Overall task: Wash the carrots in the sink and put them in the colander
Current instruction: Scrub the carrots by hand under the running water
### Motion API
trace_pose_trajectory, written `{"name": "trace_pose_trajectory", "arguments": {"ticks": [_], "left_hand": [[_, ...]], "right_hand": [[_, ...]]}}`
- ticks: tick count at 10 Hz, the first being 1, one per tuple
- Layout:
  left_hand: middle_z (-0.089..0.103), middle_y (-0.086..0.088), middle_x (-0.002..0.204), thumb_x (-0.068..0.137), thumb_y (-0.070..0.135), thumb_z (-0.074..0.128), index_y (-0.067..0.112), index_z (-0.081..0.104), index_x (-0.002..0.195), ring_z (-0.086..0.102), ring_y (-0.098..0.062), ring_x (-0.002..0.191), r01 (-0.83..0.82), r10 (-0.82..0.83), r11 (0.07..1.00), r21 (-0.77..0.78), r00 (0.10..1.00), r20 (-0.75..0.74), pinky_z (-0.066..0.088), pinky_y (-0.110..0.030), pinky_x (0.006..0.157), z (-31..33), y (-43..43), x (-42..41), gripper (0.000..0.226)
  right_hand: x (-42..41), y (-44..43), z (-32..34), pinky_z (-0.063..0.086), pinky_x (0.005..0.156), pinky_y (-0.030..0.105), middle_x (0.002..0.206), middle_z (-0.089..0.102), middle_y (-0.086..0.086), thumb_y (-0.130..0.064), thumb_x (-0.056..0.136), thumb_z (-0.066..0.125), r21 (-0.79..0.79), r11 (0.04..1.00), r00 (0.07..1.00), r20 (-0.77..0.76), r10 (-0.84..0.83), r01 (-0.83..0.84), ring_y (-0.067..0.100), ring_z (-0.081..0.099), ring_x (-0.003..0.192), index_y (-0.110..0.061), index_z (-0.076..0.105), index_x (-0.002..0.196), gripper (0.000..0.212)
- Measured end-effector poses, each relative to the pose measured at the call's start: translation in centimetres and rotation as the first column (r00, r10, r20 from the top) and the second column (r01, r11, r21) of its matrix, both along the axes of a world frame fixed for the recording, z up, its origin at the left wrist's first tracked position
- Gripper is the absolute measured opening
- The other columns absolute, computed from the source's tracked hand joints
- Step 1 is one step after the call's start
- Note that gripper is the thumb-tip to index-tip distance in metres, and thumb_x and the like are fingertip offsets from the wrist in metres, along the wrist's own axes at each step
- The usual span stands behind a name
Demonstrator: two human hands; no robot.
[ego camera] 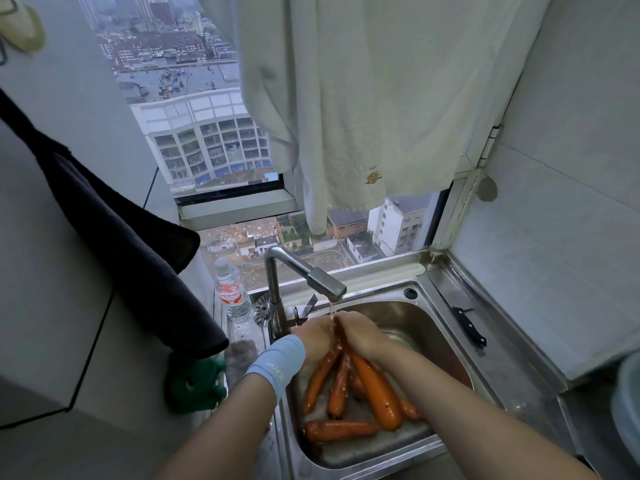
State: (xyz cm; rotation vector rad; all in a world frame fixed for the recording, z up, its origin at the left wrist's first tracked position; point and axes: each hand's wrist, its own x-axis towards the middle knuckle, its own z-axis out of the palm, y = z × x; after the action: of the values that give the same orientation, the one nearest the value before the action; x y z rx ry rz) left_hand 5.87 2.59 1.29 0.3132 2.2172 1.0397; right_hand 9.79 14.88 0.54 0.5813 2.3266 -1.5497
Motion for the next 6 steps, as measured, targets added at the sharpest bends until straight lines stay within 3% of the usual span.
{"name": "trace_pose_trajectory", "arguments": {"ticks": [1,2,3,4,5,6], "left_hand": [[0.045,0.015,0.075,0.105,0.015,0.041,0.033,0.044,0.073,0.041,0.006,0.066,0.037,-0.038,0.999,-0.027,0.997,-0.061,0.04,-0.015,0.063,0.6,0.9,-0.1,0.037],[0.053,0.014,0.075,0.102,0.024,0.05,0.03,0.052,0.074,0.047,0.003,0.068,-0.02,0.02,1.0,-0.006,0.997,-0.077,0.041,-0.015,0.065,0.4,0.9,-0.7,0.029],[0.064,0.002,0.086,0.103,0.003,0.044,0.019,0.06,0.087,0.06,-0.007,0.076,-0.15,0.143,0.972,0.18,0.988,0.049,0.05,-0.017,0.069,0.0,-0.1,-0.9,0.028],[0.077,-0.009,0.096,0.087,-0.008,0.07,0.01,0.07,0.098,0.073,-0.016,0.085,-0.343,0.297,0.891,0.297,0.936,0.19,0.06,-0.029,0.083,-0.2,-1.0,-0.9,0.022],[0.079,-0.002,0.094,0.075,-0.003,0.082,0.011,0.074,0.11,0.074,-0.016,0.092,-0.383,0.356,0.883,0.273,0.923,0.145,0.057,-0.035,0.095,-0.1,-1.6,-0.8,0.038],[0.076,-0.011,0.102,0.084,-0.014,0.067,0.003,0.069,0.116,0.071,-0.025,0.1,-0.464,0.376,0.82,0.337,0.879,0.294,0.057,-0.037,0.096,0.4,-2.2,-0.8,0.036]], "right_hand": [[0.1,1.4,-0.4,0.046,0.086,0.036,0.098,0.066,0.01,-0.028,0.104,0.036,0.018,0.999,0.999,0.034,-0.04,0.039,0.023,0.062,0.092,-0.015,0.067,0.09,0.036],[0.3,1.8,0.2,0.048,0.089,0.04,0.092,0.065,0.007,-0.043,0.093,0.043,0.009,1.0,1.0,0.019,-0.011,0.011,0.021,0.061,0.089,-0.02,0.067,0.08,0.036],[0.7,2.2,1.1,0.05,0.084,0.041,0.084,0.063,0.007,-0.032,0.094,0.055,-0.025,0.999,0.999,0.011,-0.046,0.046,0.025,0.063,0.087,-0.019,0.068,0.072,0.028],[0.6,2.0,1.1,0.047,0.067,0.033,0.081,0.062,0.009,-0.023,0.094,0.059,-0.103,0.991,0.997,0.004,-0.081,0.081,0.023,0.06,0.077,-0.017,0.067,0.074,0.022],[0.4,1.0,1.4,0.05,0.072,0.042,0.082,0.067,0.017,-0.033,0.074,0.066,-0.198,0.98,1.0,-0.003,-0.024,0.023,0.031,0.063,0.075,-0.005,0.073,0.084,0.031],[0.0,0.0,1.3,0.05,0.065,0.04,0.082,0.062,0.019,-0.038,0.072,0.07,-0.252,0.967,1.0,0.02,-0.021,0.025,0.032,0.059,0.069,0.001,0.064,0.107,0.053]]}}
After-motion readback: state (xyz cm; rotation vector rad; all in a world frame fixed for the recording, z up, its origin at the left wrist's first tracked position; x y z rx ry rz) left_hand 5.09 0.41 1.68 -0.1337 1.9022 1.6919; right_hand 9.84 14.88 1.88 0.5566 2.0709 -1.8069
